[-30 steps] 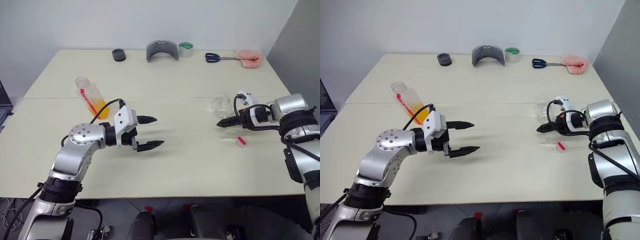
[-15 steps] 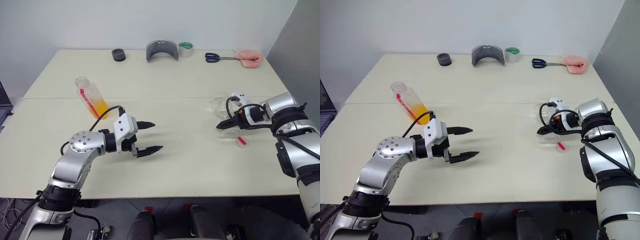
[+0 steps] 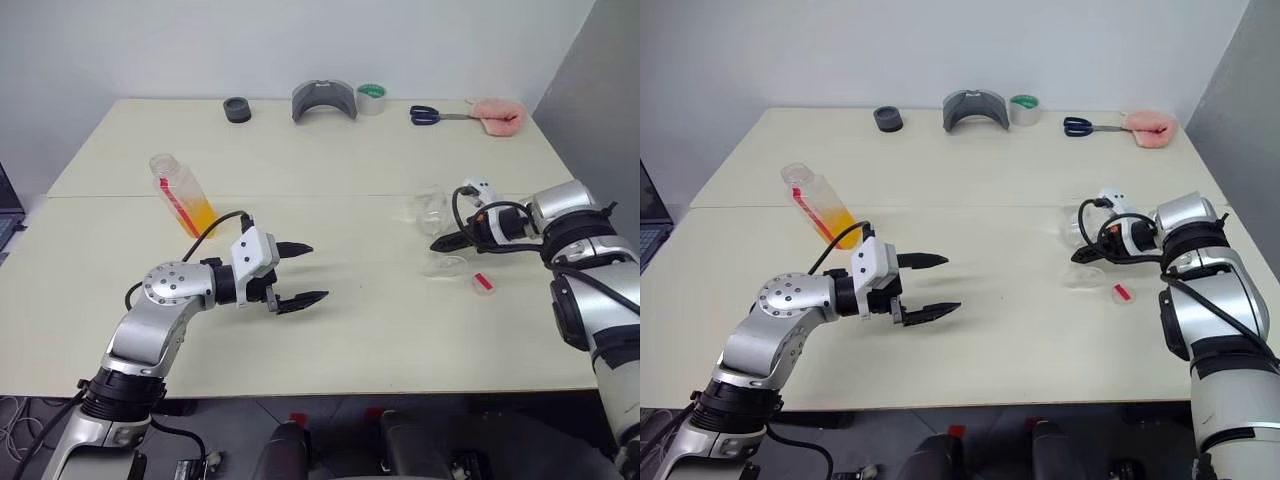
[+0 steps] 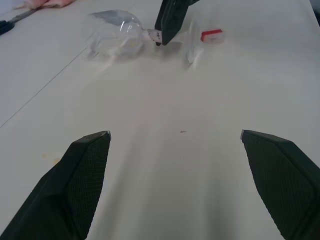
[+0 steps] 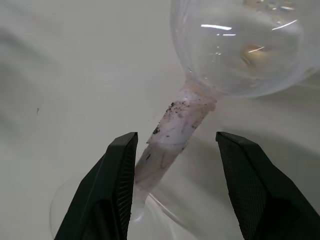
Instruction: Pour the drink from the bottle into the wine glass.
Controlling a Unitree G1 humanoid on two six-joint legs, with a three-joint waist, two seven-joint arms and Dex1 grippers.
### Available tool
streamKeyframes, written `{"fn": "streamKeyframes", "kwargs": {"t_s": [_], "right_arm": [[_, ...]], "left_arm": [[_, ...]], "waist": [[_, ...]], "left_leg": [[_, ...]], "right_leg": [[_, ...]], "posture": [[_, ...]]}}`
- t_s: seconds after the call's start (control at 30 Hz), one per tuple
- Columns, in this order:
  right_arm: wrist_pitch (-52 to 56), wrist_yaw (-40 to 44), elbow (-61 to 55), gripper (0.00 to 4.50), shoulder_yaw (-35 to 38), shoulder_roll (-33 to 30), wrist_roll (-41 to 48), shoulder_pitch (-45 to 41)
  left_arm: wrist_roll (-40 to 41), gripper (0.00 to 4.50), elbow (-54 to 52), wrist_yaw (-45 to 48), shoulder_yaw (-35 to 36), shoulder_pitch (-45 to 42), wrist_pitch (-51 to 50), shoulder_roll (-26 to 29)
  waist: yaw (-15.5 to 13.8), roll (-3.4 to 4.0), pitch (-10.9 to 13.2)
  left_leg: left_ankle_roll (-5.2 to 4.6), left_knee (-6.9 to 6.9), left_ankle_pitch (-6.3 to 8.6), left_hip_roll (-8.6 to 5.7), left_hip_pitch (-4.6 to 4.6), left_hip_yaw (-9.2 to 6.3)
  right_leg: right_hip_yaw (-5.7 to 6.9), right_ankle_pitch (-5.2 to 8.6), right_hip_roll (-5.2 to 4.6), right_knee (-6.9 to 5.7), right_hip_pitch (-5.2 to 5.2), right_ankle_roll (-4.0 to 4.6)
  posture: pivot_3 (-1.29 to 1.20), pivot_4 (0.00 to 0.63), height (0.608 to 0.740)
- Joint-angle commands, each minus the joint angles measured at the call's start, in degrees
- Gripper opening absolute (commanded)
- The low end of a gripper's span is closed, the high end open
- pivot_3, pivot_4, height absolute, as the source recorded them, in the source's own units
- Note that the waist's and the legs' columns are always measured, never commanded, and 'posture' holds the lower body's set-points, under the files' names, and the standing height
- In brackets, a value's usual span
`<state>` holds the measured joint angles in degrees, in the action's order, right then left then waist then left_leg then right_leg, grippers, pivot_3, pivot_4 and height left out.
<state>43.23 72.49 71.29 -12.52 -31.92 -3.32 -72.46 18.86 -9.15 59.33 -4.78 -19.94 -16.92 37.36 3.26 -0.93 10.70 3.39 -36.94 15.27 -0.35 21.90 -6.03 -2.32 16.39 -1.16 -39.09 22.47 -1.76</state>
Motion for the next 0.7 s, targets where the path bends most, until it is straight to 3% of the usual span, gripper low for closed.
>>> {"fn": "streamKeyframes", "kwargs": {"t_s": [0.03, 0.3, 0.4, 0.57, 0.7], "right_arm": [[1.8, -3.4, 0.4, 2.55, 3.5, 0.6, 1.5, -1.0], [5.7, -8.5, 1.3, 2.55, 9.5, 2.0, 3.9, -2.0], [5.5, -9.4, 1.4, 1.94, 10.8, 2.0, 4.1, -2.1], [6.0, -10.8, 1.5, 0.3, 12.9, 2.3, 5.0, -2.0], [6.6, -11.0, 1.4, 0.18, 13.5, 2.4, 5.5, -1.5]], "left_arm": [[0.0, 4.5, -1.8, -0.3, 0.4, -0.3, 0.8, 0.1], [-0.6, 4.5, -1.5, -0.1, 0.5, 0.8, 2.0, 0.3], [-0.8, 4.5, -1.4, -0.1, 0.5, 0.9, 2.3, 0.3], [-1.3, 4.5, -1.3, -0.2, 0.4, 1.0, 2.6, 0.1], [-1.6, 4.5, -1.2, -0.2, 0.3, 1.0, 2.8, 0.1]], "waist": [[0.0, 0.0, 0.0], [0.0, 0.0, 0.0], [0.0, 0.0, 0.0], [0.0, 0.0, 0.0], [0.1, 0.0, 0.0]], "left_leg": [[0.0, 0.0, 0.0, 0.0, 0.0, 0.0], [0.0, 0.0, 0.0, -0.01, 0.01, 0.01], [0.0, 0.0, 0.0, -0.01, 0.01, 0.0], [0.0, 0.01, 0.0, 0.0, 0.0, 0.01], [0.0, -0.01, 0.0, 0.0, -0.01, 0.02]], "right_leg": [[0.0, 0.0, 0.0, -0.01, 0.0, 0.0], [-0.01, 0.0, 0.0, 0.0, 0.0, 0.01], [0.0, 0.0, 0.0, 0.0, 0.0, 0.0], [0.0, 0.0, 0.01, 0.0, 0.0, 0.0], [-0.01, -0.01, 0.02, -0.01, -0.02, -0.01]], "posture": [[0.0, 0.15, 0.74], [0.0, 0.15, 0.74], [0.0, 0.15, 0.74], [0.0, 0.15, 0.74], [0.0, 0.15, 0.74]]}}
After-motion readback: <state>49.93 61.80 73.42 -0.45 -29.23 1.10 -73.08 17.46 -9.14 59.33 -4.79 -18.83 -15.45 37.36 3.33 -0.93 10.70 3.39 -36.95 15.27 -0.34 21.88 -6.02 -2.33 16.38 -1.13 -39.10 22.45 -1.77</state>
